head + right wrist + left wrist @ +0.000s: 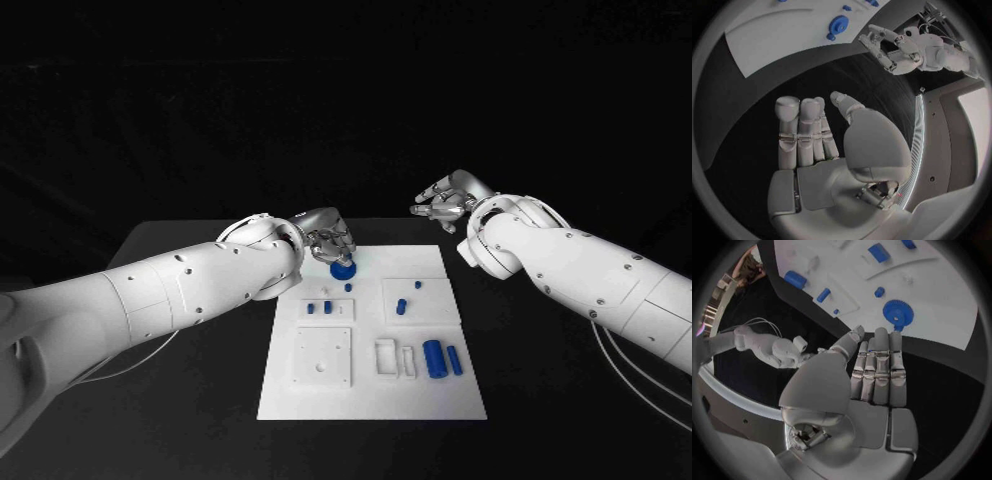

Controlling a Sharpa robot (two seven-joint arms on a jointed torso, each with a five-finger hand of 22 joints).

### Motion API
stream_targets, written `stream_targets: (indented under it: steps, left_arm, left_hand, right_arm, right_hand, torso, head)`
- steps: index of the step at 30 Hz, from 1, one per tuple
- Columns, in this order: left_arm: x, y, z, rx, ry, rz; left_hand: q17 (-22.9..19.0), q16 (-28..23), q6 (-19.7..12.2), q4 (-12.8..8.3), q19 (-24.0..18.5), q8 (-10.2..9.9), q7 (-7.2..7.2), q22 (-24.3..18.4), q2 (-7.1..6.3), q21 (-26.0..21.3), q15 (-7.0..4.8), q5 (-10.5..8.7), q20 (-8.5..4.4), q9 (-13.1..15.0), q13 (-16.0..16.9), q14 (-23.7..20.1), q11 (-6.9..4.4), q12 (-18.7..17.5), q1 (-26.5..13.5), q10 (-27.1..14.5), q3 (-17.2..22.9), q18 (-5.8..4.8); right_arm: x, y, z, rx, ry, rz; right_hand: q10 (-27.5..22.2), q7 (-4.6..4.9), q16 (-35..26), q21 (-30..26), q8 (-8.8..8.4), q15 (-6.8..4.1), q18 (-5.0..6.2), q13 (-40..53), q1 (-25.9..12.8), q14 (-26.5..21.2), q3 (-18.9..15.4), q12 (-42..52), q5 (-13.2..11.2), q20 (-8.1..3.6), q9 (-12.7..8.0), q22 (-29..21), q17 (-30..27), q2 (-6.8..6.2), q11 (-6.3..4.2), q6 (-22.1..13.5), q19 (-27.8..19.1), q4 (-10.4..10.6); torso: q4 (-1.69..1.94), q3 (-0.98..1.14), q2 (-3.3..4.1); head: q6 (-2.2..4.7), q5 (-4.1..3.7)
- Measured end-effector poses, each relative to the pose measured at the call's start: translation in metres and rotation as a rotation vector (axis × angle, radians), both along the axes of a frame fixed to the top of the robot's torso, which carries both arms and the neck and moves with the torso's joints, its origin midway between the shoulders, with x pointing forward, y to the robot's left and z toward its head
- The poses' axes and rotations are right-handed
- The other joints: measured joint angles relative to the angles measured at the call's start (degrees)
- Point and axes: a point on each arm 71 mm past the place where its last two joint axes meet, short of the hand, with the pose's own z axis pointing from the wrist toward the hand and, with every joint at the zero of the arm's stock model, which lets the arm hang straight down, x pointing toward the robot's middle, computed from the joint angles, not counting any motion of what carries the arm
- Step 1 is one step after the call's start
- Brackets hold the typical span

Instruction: Assemble the parts on the task board

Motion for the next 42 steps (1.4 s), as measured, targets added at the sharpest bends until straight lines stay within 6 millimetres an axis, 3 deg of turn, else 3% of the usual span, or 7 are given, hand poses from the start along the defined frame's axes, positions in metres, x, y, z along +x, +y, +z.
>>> stream_targets:
  steps: [7,9,13,15,17,33,42]
  left_arm:
    - [-0.001,-0.004,-0.011,0.088,-0.044,-0.056]
    - [-0.001,-0.003,-0.013,0.108,-0.050,-0.066]
    - [-0.001,-0.004,-0.016,0.137,-0.055,-0.084]
    - [-0.002,-0.006,-0.017,0.149,-0.055,-0.094]
    - [-0.003,-0.007,-0.019,0.158,-0.052,-0.101]
    - [-0.006,-0.010,-0.029,0.204,-0.038,-0.132]
    - [-0.007,-0.011,-0.031,0.224,-0.034,-0.137]
  left_hand:
    - [0.1,0.4,-0.1,0.0,0.2,0.0,-0.11,0.0,-0.53,0.0,0.00,2.77,-0.20,-1.0,0.0,0.0,0.49,0.0,0.5,-1.7,0.0,0.00]
    - [0.0,0.4,-0.2,0.0,0.2,0.0,-0.18,0.0,-0.53,0.2,0.00,2.89,-0.20,-1.0,0.0,0.0,0.50,0.0,0.5,-2.1,0.0,-0.01]
    - [0.1,1.3,-0.4,0.3,0.4,0.0,-0.38,0.0,-0.76,0.5,-0.02,2.54,-0.04,-1.0,0.0,0.0,0.32,0.0,0.3,-2.3,-0.3,0.00]
    - [0.6,2.3,-0.4,0.3,1.1,0.0,-0.38,0.0,-0.98,0.9,-0.19,2.54,-0.20,-1.0,0.0,0.7,0.32,0.0,0.5,-2.3,-0.3,0.05]
    - [1.3,4.1,-0.4,0.7,1.5,0.0,-0.38,0.0,-0.98,1.8,-0.21,2.54,-0.31,-1.0,0.0,0.8,0.32,0.0,0.5,-2.3,-0.1,0.87]
    - [2.8,11.9,0.5,1.5,1.5,0.0,0.24,0.0,-1.39,8.6,-0.53,2.35,-0.70,-1.0,0.0,1.1,-0.21,0.0,0.1,-0.5,2.3,0.88]
    - [2.8,14.7,1.1,2.4,1.2,0.0,0.39,0.0,-1.28,9.9,-0.53,1.56,-0.62,-1.1,0.0,1.1,-0.32,0.0,-0.4,-0.4,2.8,0.88]
  right_arm:
    - [0.000,0.002,0.001,0.016,-0.011,0.013]
    - [0.000,0.002,0.001,0.020,-0.014,0.017]
    - [-0.001,0.003,0.002,0.026,-0.017,0.025]
    - [-0.001,0.003,0.002,0.029,-0.018,0.028]
    - [-0.001,0.004,0.002,0.031,-0.019,0.031]
    - [-0.002,0.005,0.004,0.038,-0.025,0.040]
    - [-0.002,0.006,0.005,0.039,-0.027,0.042]
  right_hand:
    - [3.3,-0.13,-1.7,-10.1,0.00,0.19,0.00,-14.7,-0.5,-0.2,1.9,-15.8,0.0,0.00,0.0,-1.1,-2.8,-0.46,0.41,0.8,0.0,-0.3]
    - [6.4,-0.01,-2.3,-13.6,0.00,0.51,0.61,-22.6,-0.5,-0.5,2.5,-24.3,0.0,0.00,0.0,-2.7,-4.4,-0.45,1.08,1.0,0.0,-0.3]
    - [8.3,0.00,-2.3,-15.2,0.00,0.51,0.92,-28.8,-0.6,-0.5,2.5,-30.4,0.0,0.01,0.0,-3.4,-5.5,-0.30,1.39,1.3,0.0,-0.3]
    - [9.0,-0.05,-2.0,-15.5,0.00,0.50,1.19,-30.2,-0.6,-0.5,2.5,-31.5,0.0,0.11,0.0,-3.4,-5.8,-0.30,1.38,1.3,0.1,-0.3]
    - [9.3,-0.06,-1.8,-15.8,0.00,0.64,1.22,-31.1,-0.6,-0.6,2.5,-32.2,0.0,0.11,0.0,-3.4,-6.1,-0.30,1.52,1.3,0.1,-0.3]
    - [9.3,0.13,-1.4,-16.1,0.00,0.71,1.20,-32.2,-0.6,-0.7,2.3,-33.2,0.0,0.20,0.0,-3.3,-6.7,-0.30,1.61,1.1,0.2,-0.1]
    - [9.3,0.13,-1.3,-16.1,0.00,0.71,1.15,-32.2,-0.6,-0.7,2.2,-33.5,0.1,0.21,0.0,-3.2,-6.8,-0.30,1.61,1.1,0.2,0.0]
  torso:
    - [-0.16,0.08,0.48]
    - [-0.21,0.11,0.61]
    - [-0.28,0.15,0.84]
    - [-0.30,0.14,0.91]
    - [-0.30,0.17,0.97]
    - [-0.26,0.19,0.93]
    - [-0.29,0.19,0.96]
  head:
    - [0.57,0.11]
    - [0.67,0.13]
    - [0.96,0.16]
    - [1.10,0.16]
    - [1.20,0.17]
    - [0.68,-0.10]
    - [0.56,-0.14]
